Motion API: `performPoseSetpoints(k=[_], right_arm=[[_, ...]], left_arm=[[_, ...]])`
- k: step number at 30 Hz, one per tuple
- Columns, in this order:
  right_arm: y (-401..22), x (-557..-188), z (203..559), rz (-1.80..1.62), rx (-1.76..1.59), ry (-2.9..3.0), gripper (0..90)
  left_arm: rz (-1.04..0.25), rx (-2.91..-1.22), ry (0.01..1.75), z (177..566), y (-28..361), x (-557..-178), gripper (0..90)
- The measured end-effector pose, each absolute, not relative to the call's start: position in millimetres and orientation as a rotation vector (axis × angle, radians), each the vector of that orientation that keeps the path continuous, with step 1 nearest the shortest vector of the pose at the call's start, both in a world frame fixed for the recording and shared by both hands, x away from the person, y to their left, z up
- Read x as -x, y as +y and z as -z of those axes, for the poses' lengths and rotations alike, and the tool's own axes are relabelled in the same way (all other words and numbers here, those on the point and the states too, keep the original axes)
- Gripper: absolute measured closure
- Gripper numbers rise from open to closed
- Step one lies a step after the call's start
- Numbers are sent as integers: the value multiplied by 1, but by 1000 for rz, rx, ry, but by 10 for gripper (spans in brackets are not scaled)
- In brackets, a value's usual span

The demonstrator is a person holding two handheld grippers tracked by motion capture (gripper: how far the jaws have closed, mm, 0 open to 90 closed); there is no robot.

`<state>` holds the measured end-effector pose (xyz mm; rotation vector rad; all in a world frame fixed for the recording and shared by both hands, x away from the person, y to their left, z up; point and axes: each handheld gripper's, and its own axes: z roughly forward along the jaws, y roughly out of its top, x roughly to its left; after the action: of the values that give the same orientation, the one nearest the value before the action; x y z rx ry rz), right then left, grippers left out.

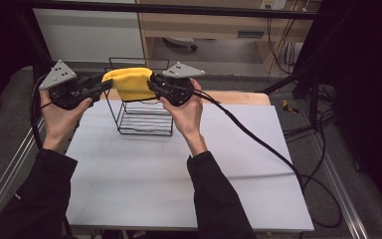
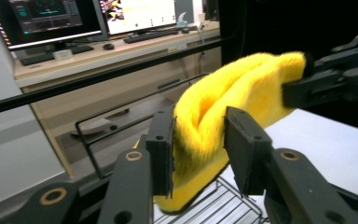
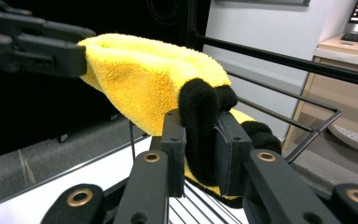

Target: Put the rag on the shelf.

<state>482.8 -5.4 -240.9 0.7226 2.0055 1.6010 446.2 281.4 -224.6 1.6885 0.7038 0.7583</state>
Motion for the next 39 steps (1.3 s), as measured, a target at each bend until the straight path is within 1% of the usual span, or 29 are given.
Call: performPoseSetpoints(k=[3,5,7,12,15,18,19,20,21,23,25,27,30,33,36,39], right_arm=[[-6,-481,241,-1585,-714,2014,731],[-6,-480,241,-1585,-711,2020,700],[-7,-478,240,-1584,-703,2022,666],[-10,-473,236,-1599,-693,2038,506],[-12,-470,233,-1611,-682,2044,464],[-13,-466,230,-1669,-673,2039,451],[-13,-465,229,-1684,-673,2039,459],[-14,-465,228,-1690,-674,2039,490],[-14,-465,228,-1689,-676,2044,530],[-14,-466,229,-1667,-685,2072,680],[-10,-468,234,-1646,-704,2133,760],[-6,-469,241,-1597,-726,2185,804],[-3,-473,251,-1535,-780,2213,833],[-3,-478,261,-1509,-820,2222,835],[-4,-482,270,-1493,-833,2220,820],[-5,-489,280,-1496,-841,2189,800]], left_arm=[[-728,-1708,719,227,281,-444,759],[-705,-1717,730,230,282,-444,785],[-694,-1726,742,235,284,-444,796],[-686,-1746,746,243,286,-444,804],[-691,-1766,740,249,284,-444,806],[-691,-1794,727,256,282,-445,806],[-698,-1805,722,259,280,-445,806],[-699,-1808,721,261,278,-446,805],[-704,-1815,719,263,277,-446,802],[-707,-1830,717,267,276,-447,792],[-697,-1847,722,269,275,-448,768],[-690,-1855,728,272,275,-447,733],[-676,-1857,735,277,277,-446,718],[-663,-1859,746,282,278,-447,725],[-639,-1861,771,288,279,-452,767],[-619,-1851,802,293,278,-457,840]])
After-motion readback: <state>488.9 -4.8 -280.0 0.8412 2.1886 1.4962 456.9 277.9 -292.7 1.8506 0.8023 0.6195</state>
